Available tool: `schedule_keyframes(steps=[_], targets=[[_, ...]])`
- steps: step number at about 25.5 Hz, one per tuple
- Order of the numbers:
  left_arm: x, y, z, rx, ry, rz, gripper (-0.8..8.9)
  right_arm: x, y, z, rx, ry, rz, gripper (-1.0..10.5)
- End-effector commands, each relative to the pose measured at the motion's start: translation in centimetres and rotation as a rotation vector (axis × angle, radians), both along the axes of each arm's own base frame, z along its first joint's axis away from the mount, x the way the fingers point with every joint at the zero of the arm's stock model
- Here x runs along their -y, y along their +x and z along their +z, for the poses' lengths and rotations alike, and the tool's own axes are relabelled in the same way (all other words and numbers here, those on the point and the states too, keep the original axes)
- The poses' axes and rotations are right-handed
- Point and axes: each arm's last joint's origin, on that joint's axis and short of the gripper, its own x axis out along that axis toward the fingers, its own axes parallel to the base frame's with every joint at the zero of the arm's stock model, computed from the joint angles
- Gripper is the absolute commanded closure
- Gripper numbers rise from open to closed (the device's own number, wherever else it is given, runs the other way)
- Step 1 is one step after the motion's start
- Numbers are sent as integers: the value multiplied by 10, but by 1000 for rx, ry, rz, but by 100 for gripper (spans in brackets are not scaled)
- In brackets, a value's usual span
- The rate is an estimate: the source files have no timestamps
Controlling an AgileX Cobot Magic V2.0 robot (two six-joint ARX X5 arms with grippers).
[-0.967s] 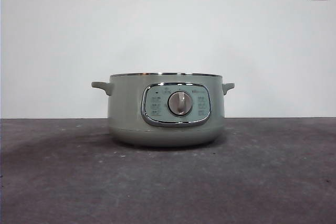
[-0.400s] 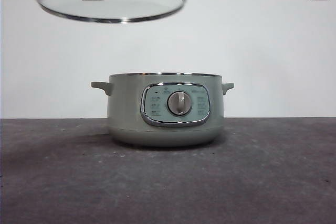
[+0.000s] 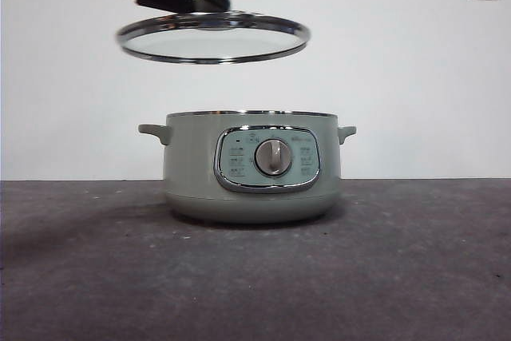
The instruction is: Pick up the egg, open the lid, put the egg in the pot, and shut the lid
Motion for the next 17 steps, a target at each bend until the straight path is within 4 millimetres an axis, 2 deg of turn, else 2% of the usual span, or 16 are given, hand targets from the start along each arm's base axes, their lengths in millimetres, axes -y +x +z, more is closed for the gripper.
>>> schedule_keyframes(steps=[1,5,10,17], targets=[[11,11,16,71,-42,-17,820,9,-10,-19,-53,-17,-71,447],[20,34,-3,33,-20,-3,820,23,-31,-35,-62,22,-123,447],[29,54,-36,-20,9,13,820,40,-53,-38,-15,84,-177,447],[42,62,-55,-37,20,5,820,44,-58,-39,0,93,-189,447]])
